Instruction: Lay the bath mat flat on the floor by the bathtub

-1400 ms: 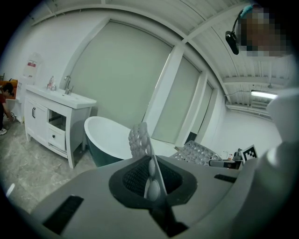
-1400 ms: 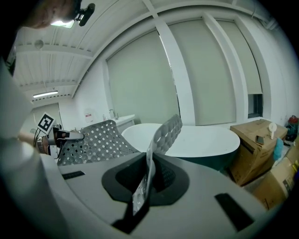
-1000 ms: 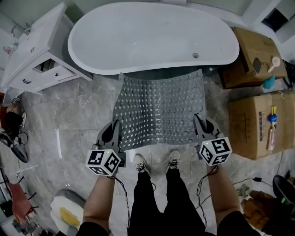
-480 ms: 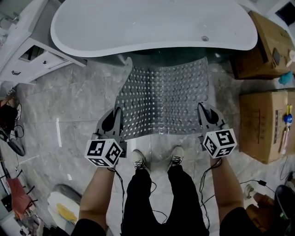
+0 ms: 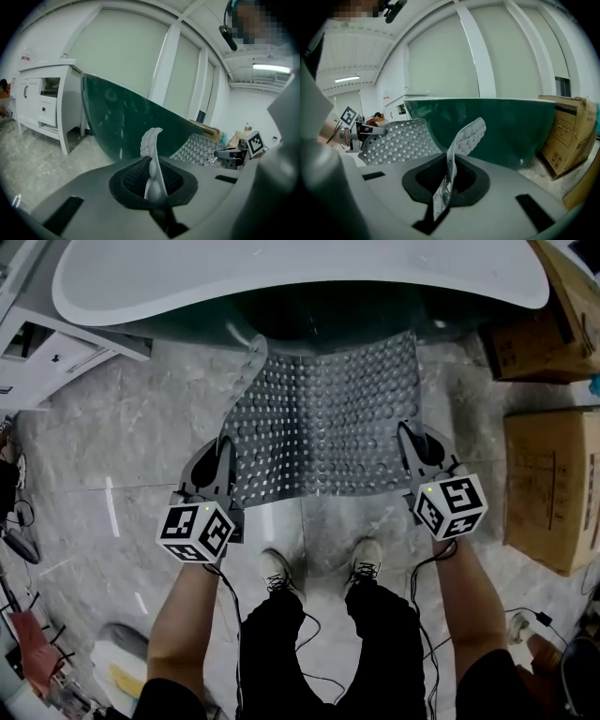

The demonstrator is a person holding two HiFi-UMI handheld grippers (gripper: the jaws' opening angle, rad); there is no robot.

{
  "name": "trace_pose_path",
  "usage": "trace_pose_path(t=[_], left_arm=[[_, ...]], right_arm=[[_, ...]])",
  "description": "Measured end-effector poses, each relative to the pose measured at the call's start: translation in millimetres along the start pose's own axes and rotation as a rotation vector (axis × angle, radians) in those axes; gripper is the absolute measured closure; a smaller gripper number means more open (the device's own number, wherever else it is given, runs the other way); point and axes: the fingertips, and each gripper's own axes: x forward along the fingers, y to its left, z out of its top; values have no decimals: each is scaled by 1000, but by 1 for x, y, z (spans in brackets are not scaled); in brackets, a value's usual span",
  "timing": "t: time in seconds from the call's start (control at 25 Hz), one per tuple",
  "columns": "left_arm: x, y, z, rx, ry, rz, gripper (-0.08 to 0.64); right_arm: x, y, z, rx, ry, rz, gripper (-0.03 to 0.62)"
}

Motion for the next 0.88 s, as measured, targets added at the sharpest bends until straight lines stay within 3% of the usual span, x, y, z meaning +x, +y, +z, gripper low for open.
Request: trace_pose_path(t=[0.44,0.88], left_arm=[[74,52,-106,29,14,-7,529],[135,94,-177,79,51,-18,529]], right_arm=[[86,-32,-111,-8,25,27,562],[146,-62,-178,-12,43,18,561]])
